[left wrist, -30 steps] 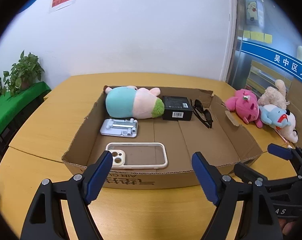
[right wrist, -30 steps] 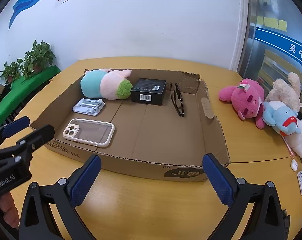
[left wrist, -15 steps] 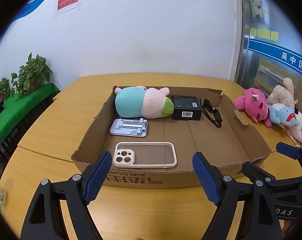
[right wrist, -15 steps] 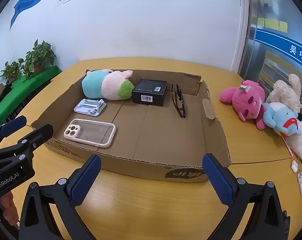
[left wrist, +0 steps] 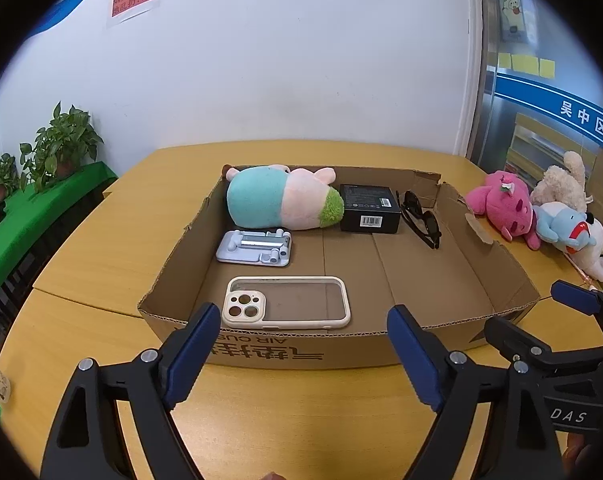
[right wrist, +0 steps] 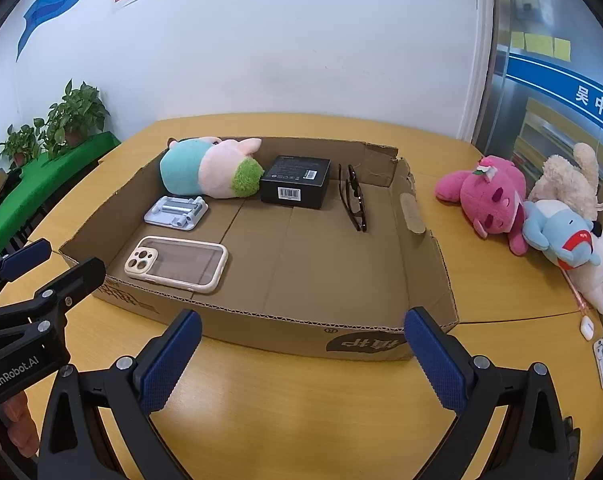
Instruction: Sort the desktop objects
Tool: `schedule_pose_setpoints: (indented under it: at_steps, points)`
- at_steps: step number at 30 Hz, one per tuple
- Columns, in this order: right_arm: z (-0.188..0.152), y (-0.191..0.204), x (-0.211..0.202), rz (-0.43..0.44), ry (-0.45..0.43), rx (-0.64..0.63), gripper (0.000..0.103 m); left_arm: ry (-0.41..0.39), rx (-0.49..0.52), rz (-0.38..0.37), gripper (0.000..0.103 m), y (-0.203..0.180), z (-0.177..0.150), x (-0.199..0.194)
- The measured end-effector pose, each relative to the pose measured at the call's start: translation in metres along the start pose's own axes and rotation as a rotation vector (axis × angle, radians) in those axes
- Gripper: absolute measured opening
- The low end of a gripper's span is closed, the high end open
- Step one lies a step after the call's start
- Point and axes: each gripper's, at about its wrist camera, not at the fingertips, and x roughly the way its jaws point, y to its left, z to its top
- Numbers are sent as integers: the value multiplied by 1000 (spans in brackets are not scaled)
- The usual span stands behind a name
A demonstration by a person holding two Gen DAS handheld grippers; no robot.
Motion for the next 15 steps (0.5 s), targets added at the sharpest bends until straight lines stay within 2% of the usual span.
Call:
schedule_pose_setpoints:
  at_steps: [15]
  points:
    - [-2, -1, 0, -8, 3, 0, 103, 12, 13, 8, 86, 0, -3, 3]
